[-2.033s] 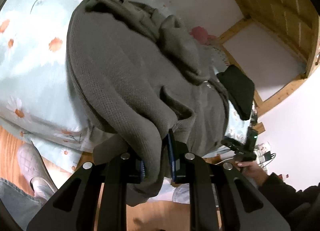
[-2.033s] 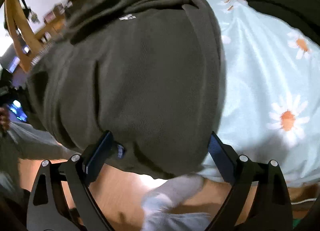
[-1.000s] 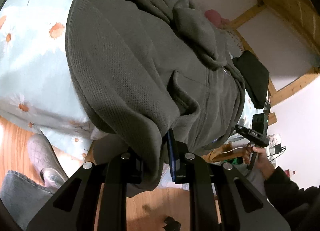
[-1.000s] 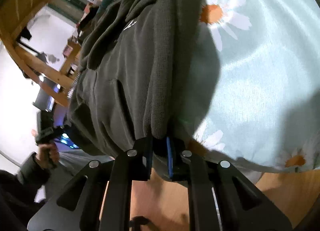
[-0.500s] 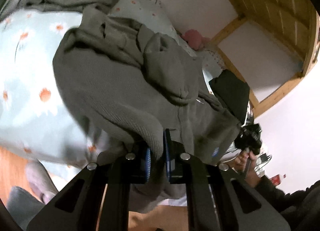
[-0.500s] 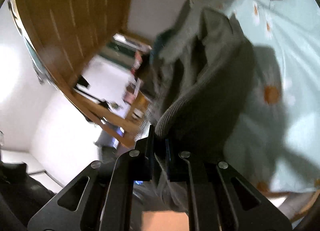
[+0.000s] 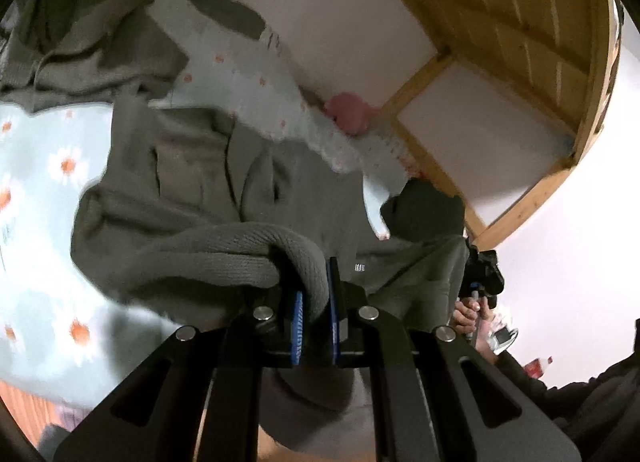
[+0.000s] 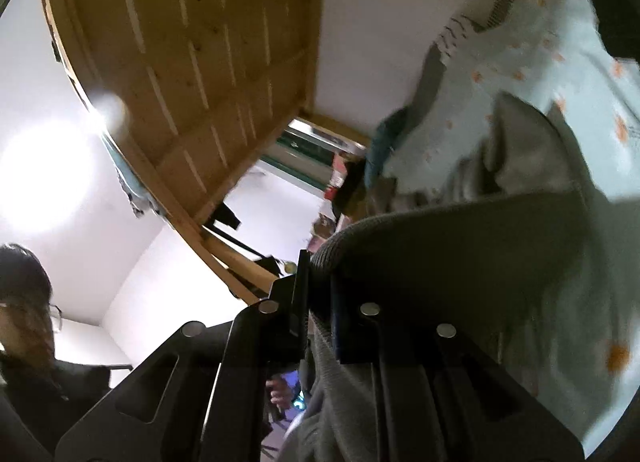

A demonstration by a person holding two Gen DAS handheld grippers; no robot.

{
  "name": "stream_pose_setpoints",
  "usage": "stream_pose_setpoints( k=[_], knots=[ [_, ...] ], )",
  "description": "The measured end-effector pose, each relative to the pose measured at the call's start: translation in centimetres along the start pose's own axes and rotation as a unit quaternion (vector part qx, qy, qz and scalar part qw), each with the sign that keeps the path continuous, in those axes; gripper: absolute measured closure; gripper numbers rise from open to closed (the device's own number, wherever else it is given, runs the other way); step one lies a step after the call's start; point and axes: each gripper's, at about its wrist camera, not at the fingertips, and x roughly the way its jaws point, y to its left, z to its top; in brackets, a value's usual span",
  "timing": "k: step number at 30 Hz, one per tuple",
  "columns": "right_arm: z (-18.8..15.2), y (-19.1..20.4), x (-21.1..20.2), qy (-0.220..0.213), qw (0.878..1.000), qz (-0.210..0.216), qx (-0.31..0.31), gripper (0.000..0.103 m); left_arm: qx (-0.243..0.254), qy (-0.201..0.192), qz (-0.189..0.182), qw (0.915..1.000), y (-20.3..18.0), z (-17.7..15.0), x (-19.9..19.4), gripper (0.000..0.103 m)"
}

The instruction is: Fold large clothes

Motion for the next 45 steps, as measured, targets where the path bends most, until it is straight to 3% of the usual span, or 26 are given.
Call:
stream_pose_setpoints(
  k=[4,6,9,11,12,13,14,15,16,19,21,23,25,27,30,34,35,36,37,41,45],
  knots=[
    [4.9,0.2,3.1,-0.003,1.000,0.004,-0.007,0.093,0.007,-0.027,-0.001,0.9996,1.0,4.4,-0.7,0.094],
    [7.7,-0.8,5.5,-0.003,1.000,-0.015,0.011,0.093,0.000,-0.029,-0.003,0.9996,1.8,6.9,-0.3,0.094],
    [12.6,-4.5,9.6,-0.021,0.991,-0.103,0.082,0.093,-0.044,-0.009,0.021,0.9988,4.9,12.2,3.1,0.093],
    [14.7,-8.3,11.5,-0.040,0.971,-0.179,0.155,0.087,-0.085,0.009,0.044,0.9954,7.9,15.0,6.4,0.090],
    [15.6,-10.5,12.8,-0.031,0.955,-0.236,0.176,0.081,-0.093,0.021,0.060,0.9936,9.2,16.0,8.0,0.080],
    [16.0,-12.0,13.7,-0.020,0.946,-0.261,0.189,0.050,-0.100,0.040,0.079,0.9910,10.7,16.7,9.9,0.070],
    [15.9,-13.2,14.4,-0.010,0.941,-0.269,0.206,0.010,-0.111,0.054,0.097,0.9876,12.2,16.9,11.6,0.040],
    [15.7,-14.1,15.2,0.000,0.941,-0.257,0.222,0.006,-0.118,0.059,0.109,0.9853,13.0,16.8,12.6,0.015],
    [15.5,-14.2,15.6,0.008,0.944,-0.245,0.219,0.006,-0.125,0.057,0.131,0.9817,14.1,16.5,13.6,0.011],
    [15.7,-12.5,15.9,0.046,0.957,-0.220,0.181,0.004,-0.132,0.071,0.143,0.9784,16.6,15.2,15.8,0.006],
    [16.5,-10.0,15.0,0.062,0.965,-0.225,0.122,0.004,-0.134,0.072,0.149,0.9771,18.3,14.2,16.8,0.006],
    [16.7,-7.8,14.6,0.091,0.961,-0.252,0.063,0.003,-0.109,0.033,0.125,0.9857,18.7,13.7,16.7,0.006],
    [15.8,-8.1,14.6,0.148,0.950,-0.260,0.093,0.003,-0.098,0.014,0.117,0.9882,18.8,13.3,16.7,0.006],
    [14.4,-9.6,15.1,0.190,0.941,-0.239,0.143,0.003,-0.101,0.000,0.108,0.9890,18.8,12.9,16.3,0.006],
    [12.0,-11.2,16.7,0.216,0.938,-0.213,0.169,0.003,-0.098,-0.008,0.103,0.9898,18.9,12.3,15.8,0.006],
    [11.0,-14.3,18.0,0.163,0.947,-0.177,0.215,0.003,-0.096,-0.008,0.104,0.9900,18.9,12.3,15.8,0.006],
    [10.9,-14.7,18.1,0.146,0.950,-0.161,0.226,0.016,-0.095,-0.007,0.105,0.9899,19.0,12.5,16.0,0.006],
    [11.1,-14.5,18.4,0.134,0.956,-0.137,0.223,0.037,-0.095,-0.008,0.105,0.9899,19.0,12.5,16.0,0.006],
    [11.5,-13.9,18.7,0.134,0.961,-0.133,0.202,0.080,-0.094,-0.008,0.105,0.9900,19.0,12.5,15.9,0.006],
    [13.6,-11.2,18.6,0.061,0.981,-0.077,0.166,0.082,-0.094,-0.011,0.102,0.9903,19.1,12.5,16.0,0.006],
    [17.6,-12.5,18.2,-0.016,0.975,-0.112,0.190,0.082,-0.097,0.001,0.105,0.9897,19.0,12.8,15.9,0.006]
  ],
)
